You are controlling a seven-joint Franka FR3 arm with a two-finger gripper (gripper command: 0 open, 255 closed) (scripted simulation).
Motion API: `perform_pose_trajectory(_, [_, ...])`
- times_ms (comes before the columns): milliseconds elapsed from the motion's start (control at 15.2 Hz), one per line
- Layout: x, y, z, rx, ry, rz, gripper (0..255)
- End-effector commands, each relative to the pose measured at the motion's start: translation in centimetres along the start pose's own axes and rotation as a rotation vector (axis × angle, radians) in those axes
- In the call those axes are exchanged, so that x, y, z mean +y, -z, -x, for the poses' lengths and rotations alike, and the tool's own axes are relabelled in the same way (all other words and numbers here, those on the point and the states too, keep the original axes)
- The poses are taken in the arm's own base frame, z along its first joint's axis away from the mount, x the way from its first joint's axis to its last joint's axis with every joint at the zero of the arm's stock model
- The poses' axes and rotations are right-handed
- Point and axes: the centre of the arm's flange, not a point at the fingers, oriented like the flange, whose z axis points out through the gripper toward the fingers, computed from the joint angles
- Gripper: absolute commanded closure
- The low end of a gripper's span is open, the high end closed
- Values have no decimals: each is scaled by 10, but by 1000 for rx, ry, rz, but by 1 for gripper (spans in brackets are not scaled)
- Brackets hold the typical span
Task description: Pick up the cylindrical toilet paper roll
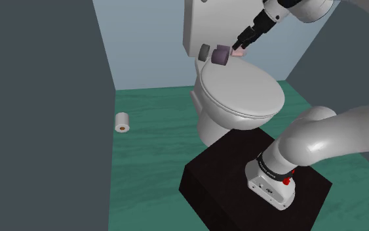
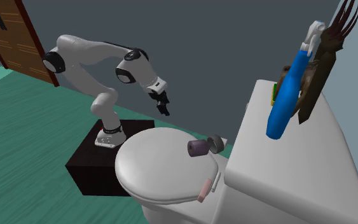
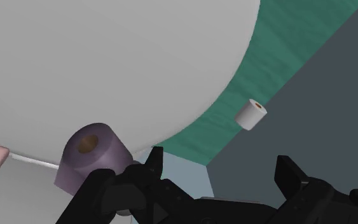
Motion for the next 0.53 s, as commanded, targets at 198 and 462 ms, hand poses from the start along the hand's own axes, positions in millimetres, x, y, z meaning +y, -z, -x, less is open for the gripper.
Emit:
perform_pose_trajectory(198, [70,-25,-9,131,-26,-81,0])
perform_pose_trajectory(462, [122,-48,-17,233,-47,-148,0])
